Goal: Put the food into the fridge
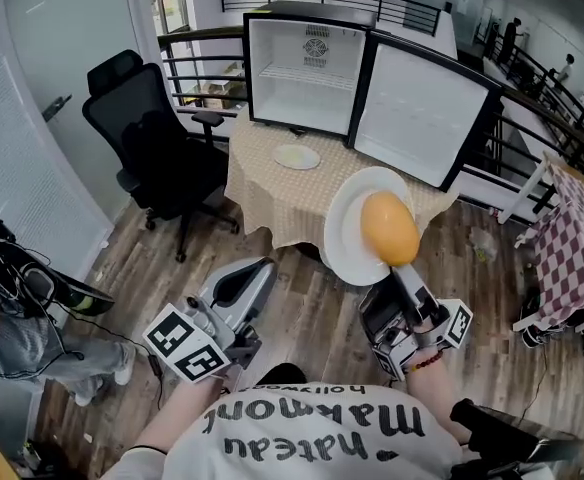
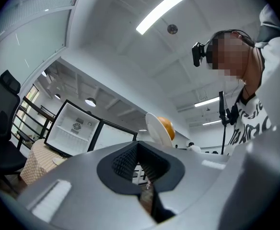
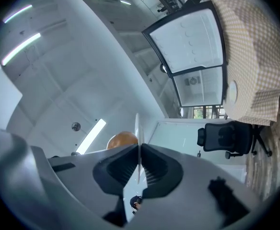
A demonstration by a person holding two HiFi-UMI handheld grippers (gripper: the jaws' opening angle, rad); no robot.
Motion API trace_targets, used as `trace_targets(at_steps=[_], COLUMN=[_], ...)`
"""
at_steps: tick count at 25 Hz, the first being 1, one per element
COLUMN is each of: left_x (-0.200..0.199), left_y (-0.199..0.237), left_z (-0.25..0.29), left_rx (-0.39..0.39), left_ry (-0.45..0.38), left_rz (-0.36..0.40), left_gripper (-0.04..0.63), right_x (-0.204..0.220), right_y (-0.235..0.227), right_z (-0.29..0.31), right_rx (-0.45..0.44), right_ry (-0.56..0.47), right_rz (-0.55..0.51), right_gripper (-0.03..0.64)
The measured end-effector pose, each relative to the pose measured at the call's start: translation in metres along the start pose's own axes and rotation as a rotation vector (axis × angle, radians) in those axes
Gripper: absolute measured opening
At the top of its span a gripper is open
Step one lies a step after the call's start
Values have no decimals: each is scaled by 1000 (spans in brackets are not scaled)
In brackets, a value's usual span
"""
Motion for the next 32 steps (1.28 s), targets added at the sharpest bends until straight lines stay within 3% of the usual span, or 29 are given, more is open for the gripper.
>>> trace_targets(at_steps=[11,18,32], left_x=[-1,-19,-84], left_y=[64,130,290], left_z=[31,62,94], left_rx=[13,44,104], left_ry=[17,-4,23], left_rz=[-34,-45,31], left_gripper=[5,5,5], right_x=[-22,-45,-85], right_y=[-51,-97,-190], right_z=[31,76,178], right_rx=[59,61,42], right_ry=[-6,-17,-155], right_rz=[0,-24,-153], right_gripper=[29,29,29])
Point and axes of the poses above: the fingertips, and each gripper's own axes: z forward along the fingers, y to its left, x out of its underside, the point moved 5 cm from there along -z, backward along the fingers, and after that the axes turned 3 degrees about -x, right-handed, at the moved point
